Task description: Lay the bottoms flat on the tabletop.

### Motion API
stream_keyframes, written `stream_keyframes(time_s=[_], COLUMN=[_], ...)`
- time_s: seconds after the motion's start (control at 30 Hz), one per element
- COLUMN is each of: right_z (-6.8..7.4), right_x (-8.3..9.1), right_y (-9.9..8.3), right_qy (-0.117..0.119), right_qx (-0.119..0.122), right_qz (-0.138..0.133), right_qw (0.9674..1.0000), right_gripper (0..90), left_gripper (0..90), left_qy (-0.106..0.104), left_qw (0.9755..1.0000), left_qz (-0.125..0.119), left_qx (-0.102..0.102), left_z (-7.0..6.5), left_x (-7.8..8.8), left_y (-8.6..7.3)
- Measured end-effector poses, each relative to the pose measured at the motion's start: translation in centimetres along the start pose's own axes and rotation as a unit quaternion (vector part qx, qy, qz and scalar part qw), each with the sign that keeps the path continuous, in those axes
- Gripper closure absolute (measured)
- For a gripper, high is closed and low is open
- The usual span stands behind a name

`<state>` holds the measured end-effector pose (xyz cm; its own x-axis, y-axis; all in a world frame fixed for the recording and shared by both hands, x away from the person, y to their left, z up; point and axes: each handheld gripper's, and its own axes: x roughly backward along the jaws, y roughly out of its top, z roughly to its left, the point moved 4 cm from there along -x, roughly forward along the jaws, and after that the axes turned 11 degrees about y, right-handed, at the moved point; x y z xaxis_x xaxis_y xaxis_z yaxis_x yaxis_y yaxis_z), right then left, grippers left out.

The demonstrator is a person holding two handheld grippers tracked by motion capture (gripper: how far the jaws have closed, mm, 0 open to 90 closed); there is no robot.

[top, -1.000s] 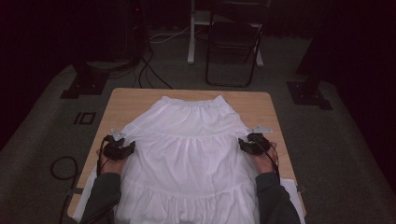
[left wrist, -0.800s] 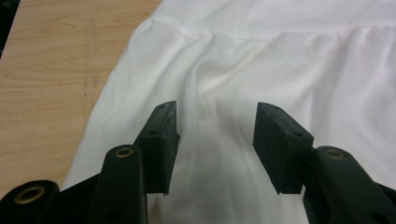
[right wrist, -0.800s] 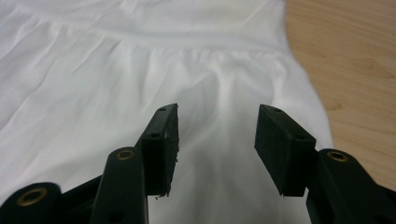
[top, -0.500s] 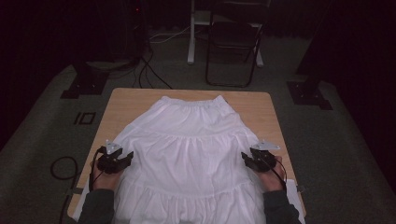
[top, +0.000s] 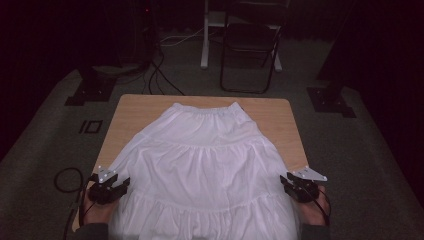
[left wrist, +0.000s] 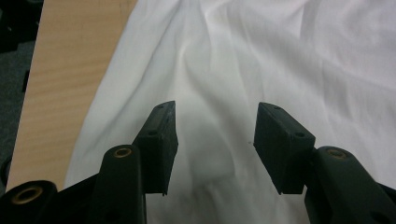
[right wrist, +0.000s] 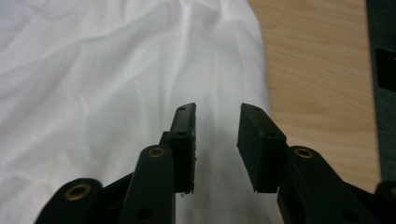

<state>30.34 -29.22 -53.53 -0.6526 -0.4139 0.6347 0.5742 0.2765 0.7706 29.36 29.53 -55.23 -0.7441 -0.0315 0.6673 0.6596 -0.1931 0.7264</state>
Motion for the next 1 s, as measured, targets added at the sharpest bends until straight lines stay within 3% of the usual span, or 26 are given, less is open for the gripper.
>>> stream_keyframes(time_s=[0.23, 0.33, 0.43, 0.5, 0.6, 0.63, 0.7, 0.77, 0.8, 0.83, 0.87, 0.97, 1.0], right_z=[-1.5, -2.0, -1.9, -1.9, -2.2, -2.4, -2.5, -2.6, -2.6, -2.8, -3.5, -4.1, -4.1], right_x=[2.3, 3.0, 3.1, 2.8, 2.0, 1.7, 1.8, 2.0, 2.0, 2.2, 2.7, 3.3, 3.4], right_y=[-2.0, -3.0, -4.4, -5.0, -5.9, -6.1, -6.1, -6.2, -6.2, -6.3, -6.5, -6.6, -6.5], right_qy=[-0.049, -0.056, -0.049, -0.058, -0.061, -0.065, -0.051, -0.070, -0.070, -0.087, -0.129, -0.162, -0.164], right_qx=[-0.032, -0.050, -0.050, -0.048, -0.060, -0.058, -0.068, -0.058, -0.058, -0.058, -0.078, -0.109, -0.112], right_qz=[-0.013, -0.010, 0.006, 0.017, 0.038, 0.047, 0.044, 0.053, 0.053, 0.057, 0.051, 0.036, 0.035], right_qw=[0.9982, 0.9972, 0.9975, 0.9970, 0.9956, 0.9951, 0.9954, 0.9944, 0.9944, 0.9929, 0.9873, 0.9800, 0.9795], right_gripper=[72.0, 71.2, 62.6, 54.8, 52.4, 54.5, 70.4, 83.1, 83.1, 85.5, 87.5, 87.8, 87.7], left_gripper=[47.9, 47.9, 47.3, 47.3, 47.5, 47.8, 48.5, 48.5, 48.6, 48.6, 48.6, 48.5, 48.5], left_qy=[0.010, 0.015, 0.020, 0.023, 0.025, 0.024, 0.023, 0.023, 0.023, 0.028, 0.030, 0.041, 0.046], left_qw=[0.9999, 0.9996, 0.9994, 0.9992, 0.9990, 0.9991, 0.9991, 0.9990, 0.9990, 0.9989, 0.9989, 0.9984, 0.9980], left_qz=[0.008, 0.013, 0.016, 0.021, 0.028, 0.029, 0.027, 0.027, 0.027, 0.026, 0.023, 0.011, 0.008], left_qx=[0.011, 0.019, 0.022, 0.024, 0.022, 0.021, 0.022, 0.026, 0.026, 0.026, 0.027, 0.036, 0.042], left_z=[0.8, 1.2, 1.6, 1.8, 1.9, 1.9, 1.9, 2.0, 2.0, 2.2, 2.3, 3.0, 3.2], left_x=[1.3, 1.8, 2.2, 2.2, 1.9, 1.9, 1.8, 1.8, 1.8, 2.0, 2.1, 2.7, 2.8], left_y=[-2.3, -3.1, -3.8, -4.2, -4.6, -4.7, -4.7, -4.7, -4.7, -4.8, -4.8, -4.8, -4.8])
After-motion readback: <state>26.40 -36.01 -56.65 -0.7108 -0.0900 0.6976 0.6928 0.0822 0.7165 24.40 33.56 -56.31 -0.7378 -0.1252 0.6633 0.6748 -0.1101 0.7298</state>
